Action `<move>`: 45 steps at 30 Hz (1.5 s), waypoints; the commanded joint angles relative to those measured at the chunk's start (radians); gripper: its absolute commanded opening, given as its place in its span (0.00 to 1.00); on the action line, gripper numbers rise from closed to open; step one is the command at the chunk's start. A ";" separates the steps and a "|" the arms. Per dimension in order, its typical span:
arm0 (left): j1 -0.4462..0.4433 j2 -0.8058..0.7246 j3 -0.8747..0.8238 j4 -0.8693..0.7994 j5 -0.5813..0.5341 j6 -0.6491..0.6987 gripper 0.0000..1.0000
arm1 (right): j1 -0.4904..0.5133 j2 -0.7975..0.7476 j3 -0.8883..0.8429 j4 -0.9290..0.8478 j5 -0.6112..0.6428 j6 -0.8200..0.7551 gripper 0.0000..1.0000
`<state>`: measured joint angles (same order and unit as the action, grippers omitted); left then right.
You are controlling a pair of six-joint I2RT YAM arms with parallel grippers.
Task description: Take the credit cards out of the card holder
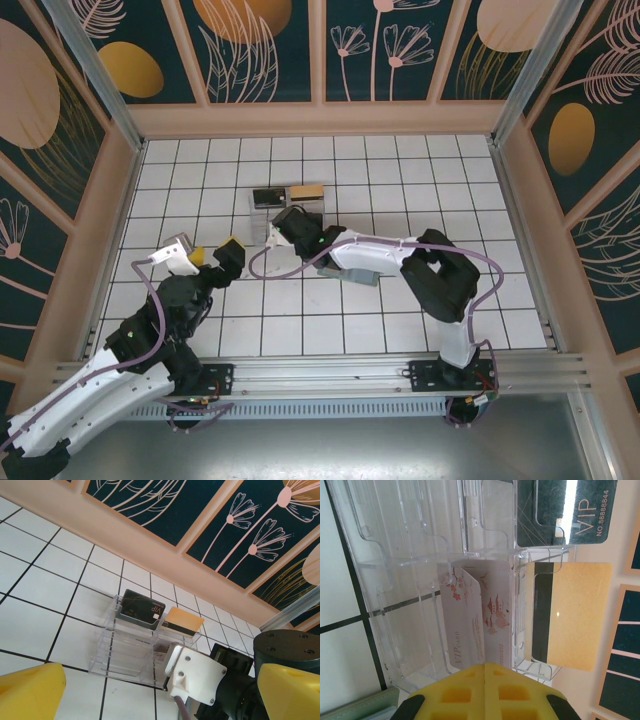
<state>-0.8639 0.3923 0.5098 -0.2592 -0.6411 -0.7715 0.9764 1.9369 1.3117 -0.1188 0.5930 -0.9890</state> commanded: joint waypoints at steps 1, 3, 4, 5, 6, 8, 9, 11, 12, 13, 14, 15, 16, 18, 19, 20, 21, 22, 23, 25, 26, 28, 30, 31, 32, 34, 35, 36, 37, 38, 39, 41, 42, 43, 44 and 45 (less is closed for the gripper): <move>0.003 -0.010 -0.013 -0.014 -0.022 -0.011 0.99 | -0.010 0.009 -0.004 0.013 -0.013 0.003 0.00; 0.003 -0.010 -0.013 -0.015 -0.022 -0.012 0.99 | -0.011 0.016 0.002 0.011 -0.012 0.006 0.00; 0.003 -0.012 -0.013 -0.015 -0.020 -0.011 0.99 | -0.012 0.021 0.009 0.011 -0.011 0.008 0.02; 0.003 -0.011 -0.013 -0.017 -0.020 -0.011 0.99 | -0.012 0.025 0.018 0.009 -0.011 0.012 0.05; 0.003 -0.012 -0.014 -0.017 -0.022 -0.012 0.99 | -0.013 0.029 0.024 0.006 -0.010 0.015 0.06; 0.003 -0.014 -0.015 -0.018 -0.022 -0.013 0.99 | -0.015 0.038 0.033 0.004 -0.007 0.016 0.11; 0.003 -0.015 -0.015 -0.018 -0.022 -0.012 0.99 | -0.015 0.042 0.032 0.005 -0.008 0.016 0.15; 0.003 -0.016 -0.016 -0.021 -0.022 -0.015 0.99 | -0.015 0.048 0.032 0.011 -0.004 0.016 0.15; 0.003 -0.017 -0.016 -0.021 -0.022 -0.015 0.99 | -0.016 0.049 0.032 0.016 0.000 0.015 0.15; 0.003 -0.018 -0.016 -0.022 -0.022 -0.015 0.99 | -0.017 0.052 0.032 0.020 0.004 0.013 0.16; 0.003 -0.017 -0.016 -0.022 -0.022 -0.015 0.99 | -0.019 0.052 0.034 0.027 0.012 0.013 0.20; 0.003 -0.017 -0.017 -0.022 -0.022 -0.014 0.99 | -0.021 0.052 0.037 0.033 0.017 0.013 0.22; 0.003 -0.017 -0.017 -0.022 -0.022 -0.014 0.99 | -0.023 0.053 0.041 0.039 0.026 0.016 0.23; 0.003 -0.018 -0.019 -0.022 -0.022 -0.014 0.99 | -0.028 0.052 0.048 0.054 0.039 0.015 0.29; 0.003 -0.018 -0.019 -0.022 -0.022 -0.014 0.99 | -0.031 0.052 0.051 0.067 0.053 0.017 0.32; 0.003 -0.017 -0.019 -0.022 -0.022 -0.014 0.99 | -0.034 0.056 0.052 0.088 0.072 0.015 0.33; 0.004 -0.017 -0.018 -0.023 -0.022 -0.014 0.99 | -0.034 0.055 0.056 0.092 0.075 0.018 0.34; 0.003 -0.019 -0.018 -0.023 -0.021 -0.013 0.99 | -0.037 0.057 0.064 0.086 0.073 0.027 0.34; 0.003 -0.019 -0.020 -0.022 -0.020 -0.012 0.99 | -0.038 0.058 0.069 0.087 0.074 0.031 0.34; 0.003 -0.018 -0.019 -0.022 -0.019 -0.012 0.99 | -0.041 0.064 0.074 0.101 0.087 0.028 0.35; 0.003 -0.019 -0.022 -0.022 -0.019 -0.012 0.99 | -0.043 0.066 0.079 0.100 0.088 0.030 0.35; 0.003 -0.019 -0.022 -0.020 -0.017 -0.012 0.99 | -0.048 0.074 0.083 0.107 0.092 0.032 0.36; 0.003 -0.019 -0.023 -0.021 -0.016 -0.012 0.99 | -0.051 0.079 0.088 0.103 0.090 0.037 0.36; 0.003 -0.019 -0.022 -0.022 -0.015 -0.012 0.99 | -0.051 0.080 0.090 0.104 0.092 0.037 0.36; 0.003 -0.020 -0.022 -0.023 -0.015 -0.011 0.99 | -0.052 0.080 0.090 0.106 0.096 0.036 0.36; 0.003 -0.021 -0.020 -0.026 -0.018 -0.011 0.99 | -0.051 0.069 0.101 0.090 0.095 0.050 0.36; 0.004 -0.020 -0.022 -0.026 -0.017 -0.011 0.99 | -0.051 0.061 0.106 0.076 0.086 0.062 0.36; 0.003 -0.022 -0.022 -0.026 -0.017 -0.011 0.99 | -0.051 0.047 0.114 0.056 0.073 0.078 0.36; 0.003 -0.022 -0.023 -0.025 -0.017 -0.010 0.99 | -0.050 0.035 0.116 0.041 0.064 0.092 0.36; 0.003 -0.021 -0.025 -0.025 -0.017 -0.011 0.99 | -0.048 0.019 0.116 0.025 0.049 0.106 0.37; 0.003 -0.022 -0.025 -0.024 -0.017 -0.012 0.99 | -0.045 0.002 0.116 0.004 0.028 0.122 0.39; 0.003 -0.022 -0.027 -0.022 -0.019 -0.011 0.99 | -0.041 -0.021 0.106 -0.023 -0.001 0.141 0.44; 0.004 -0.023 -0.028 -0.020 -0.019 -0.011 0.99 | -0.038 -0.030 0.099 -0.035 -0.015 0.146 0.46; 0.003 -0.023 -0.028 -0.018 -0.017 -0.012 0.99 | -0.035 -0.035 0.094 -0.044 -0.026 0.151 0.48; 0.003 -0.023 -0.028 -0.018 -0.017 -0.010 0.99 | -0.033 -0.036 0.089 -0.051 -0.036 0.155 0.49; 0.003 -0.024 -0.028 -0.018 -0.017 -0.011 0.99 | -0.033 -0.033 0.086 -0.056 -0.044 0.160 0.49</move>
<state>-0.8639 0.3790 0.4934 -0.2668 -0.6411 -0.7788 0.9340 1.9469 1.3983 -0.1226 0.5957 -0.8726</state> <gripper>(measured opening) 0.987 0.490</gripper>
